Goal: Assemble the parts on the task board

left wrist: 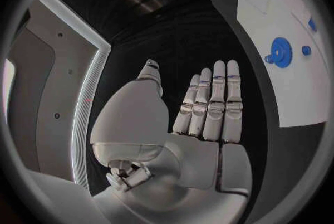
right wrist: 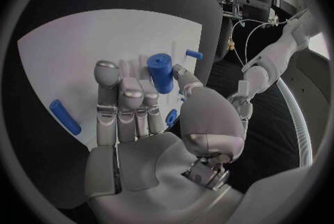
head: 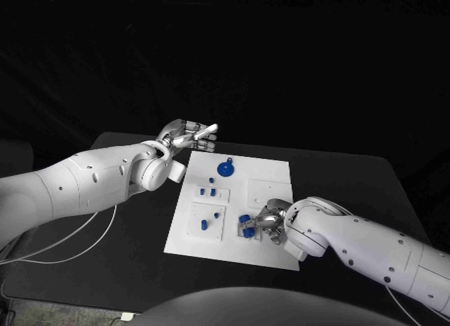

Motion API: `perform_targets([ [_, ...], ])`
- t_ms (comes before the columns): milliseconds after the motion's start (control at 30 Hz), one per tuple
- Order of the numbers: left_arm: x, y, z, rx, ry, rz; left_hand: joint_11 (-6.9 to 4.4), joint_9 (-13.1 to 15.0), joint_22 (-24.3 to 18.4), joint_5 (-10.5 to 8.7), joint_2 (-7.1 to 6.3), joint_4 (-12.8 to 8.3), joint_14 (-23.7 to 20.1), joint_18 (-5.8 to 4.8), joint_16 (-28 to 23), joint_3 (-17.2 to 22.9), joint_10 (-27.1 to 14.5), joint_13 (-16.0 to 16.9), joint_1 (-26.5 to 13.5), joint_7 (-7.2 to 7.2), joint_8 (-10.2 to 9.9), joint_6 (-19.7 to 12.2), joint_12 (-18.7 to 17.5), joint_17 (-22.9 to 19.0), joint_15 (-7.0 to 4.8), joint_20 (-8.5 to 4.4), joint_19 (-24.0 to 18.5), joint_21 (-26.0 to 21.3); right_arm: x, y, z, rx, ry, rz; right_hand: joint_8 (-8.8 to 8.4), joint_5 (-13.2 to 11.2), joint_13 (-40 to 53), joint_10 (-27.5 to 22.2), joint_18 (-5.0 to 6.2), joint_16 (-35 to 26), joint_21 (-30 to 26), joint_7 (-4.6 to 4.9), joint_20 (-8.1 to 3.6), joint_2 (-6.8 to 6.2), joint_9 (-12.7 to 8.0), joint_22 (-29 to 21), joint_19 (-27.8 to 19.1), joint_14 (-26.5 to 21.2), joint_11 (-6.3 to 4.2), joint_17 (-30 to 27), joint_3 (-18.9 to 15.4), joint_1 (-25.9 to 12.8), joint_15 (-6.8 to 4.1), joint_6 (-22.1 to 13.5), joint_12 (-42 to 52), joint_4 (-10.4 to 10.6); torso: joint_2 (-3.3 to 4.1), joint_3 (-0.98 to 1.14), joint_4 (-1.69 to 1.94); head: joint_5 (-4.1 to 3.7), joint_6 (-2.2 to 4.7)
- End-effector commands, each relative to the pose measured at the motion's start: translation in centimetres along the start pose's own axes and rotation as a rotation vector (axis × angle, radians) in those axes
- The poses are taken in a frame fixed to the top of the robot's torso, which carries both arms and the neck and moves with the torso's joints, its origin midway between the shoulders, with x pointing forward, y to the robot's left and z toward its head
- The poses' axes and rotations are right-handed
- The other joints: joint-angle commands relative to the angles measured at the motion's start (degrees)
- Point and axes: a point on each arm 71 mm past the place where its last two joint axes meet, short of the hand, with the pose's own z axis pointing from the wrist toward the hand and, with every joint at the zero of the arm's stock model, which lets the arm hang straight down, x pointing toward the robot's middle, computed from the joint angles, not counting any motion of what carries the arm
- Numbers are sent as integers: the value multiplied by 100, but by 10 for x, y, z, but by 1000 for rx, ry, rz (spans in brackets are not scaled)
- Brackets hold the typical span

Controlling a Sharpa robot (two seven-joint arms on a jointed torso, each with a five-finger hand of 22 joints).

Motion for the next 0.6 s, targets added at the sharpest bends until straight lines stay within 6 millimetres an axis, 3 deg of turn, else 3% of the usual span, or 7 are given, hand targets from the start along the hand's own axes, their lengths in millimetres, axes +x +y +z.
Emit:
perform_targets([
  [33, 3, -1, 1, 1, 19, -12, 18, 8, -4, 31, 42, 1, -35, -4, -22, 10, -39, 7, -16, 3, 20, -11, 0, 8, -6, -8, -33, -21, 5, 1, 1, 0, 20, -21, -11, -232, -16, -8, 22, -19, -36, 19, -1, 67, -28, 5, 286, 17, -20, 18, -3, 124, -25, 45, -44, 67, 1, -2, 2, -1, 6],
  [167, 3, -1, 1, -2, 22, -12, 20, 7, -4, 31, 41, 10, -42, -3, -23, 12, -47, 7, -17, 6, 18, -18, 1, 8, -4, -6, -37, -23, 5, 1, 2, 0, 16, -18, -16, -713, -23, -14, 30, -37, -49, 28, 3, -13, -42, 2, 284, 8, -7, 13, -45, 90, -19, 37, -49, 299, 1, -4, 3, -4, 12],
  [267, 4, 0, 1, -4, 23, -12, 24, 8, -5, 24, 41, 23, -49, -3, -22, 15, -61, 7, -14, 6, 20, -22, 1, 7, -2, -3, -41, -25, 5, 2, 3, 0, 14, -18, -18, -1396, -38, -15, 40, -47, -65, 38, 11, -217, -31, -1, 284, 9, 5, 17, 109, -9, -7, 37, -59, 763, 2, -2, 2, -7, 13],
  [300, 4, 0, 1, -5, 24, -12, 24, 8, -5, 24, 41, 23, -49, -3, -22, 15, -61, 7, -14, 6, 20, -22, 1, 7, -2, -3, -41, -25, 5, 2, 3, 0, 14, -18, -13, -1425, -46, -15, 51, -47, -66, 53, 11, -392, 6, 2, 286, 11, 14, 27, 255, 60, -11, 44, -58, 1104, 2, -2, 2, -7, 13],
  [367, 3, 0, 1, -5, 24, -12, 24, 8, -5, 24, 41, 23, -49, -3, -22, 15, -61, 7, -14, 6, 20, -22, 1, 7, -2, -3, -41, -25, 5, 2, 3, -2, 15, -18, -13, -1454, -50, -18, 44, -52, -66, 48, 2, -449, -2, 3, 285, 7, 9, 33, 151, -107, -20, 40, -69, 1252, 1, -2, 2, -11, 11],
  [533, 3, 0, 1, -6, 23, -11, 29, 8, -5, 7, 31, 50, -56, -1, -22, 13, -77, 7, -13, 11, 20, -32, 0, 8, 1, -1, -43, -27, 6, 3, 3, -7, 16, -19, -13, -1458, -55, -12, 24, -67, -71, 48, -12, -275, -42, 3, 286, 7, 6, 53, -481, -205, -25, 15, -99, 1378, 2, -3, 2, -15, 10],
  [600, 3, 0, 1, -6, 22, -11, 33, 8, -5, 7, 28, 53, -57, -1, -22, 14, -92, 6, -8, 9, 21, -31, 0, 8, 3, 0, -43, -27, 6, 4, 3, -11, 16, -19, -11, -1451, -53, -8, 21, -69, -69, 48, -13, -120, -76, 6, 287, 11, 7, 76, -911, -206, -28, 15, -110, 1344, 1, -3, 3, -16, 10],
])
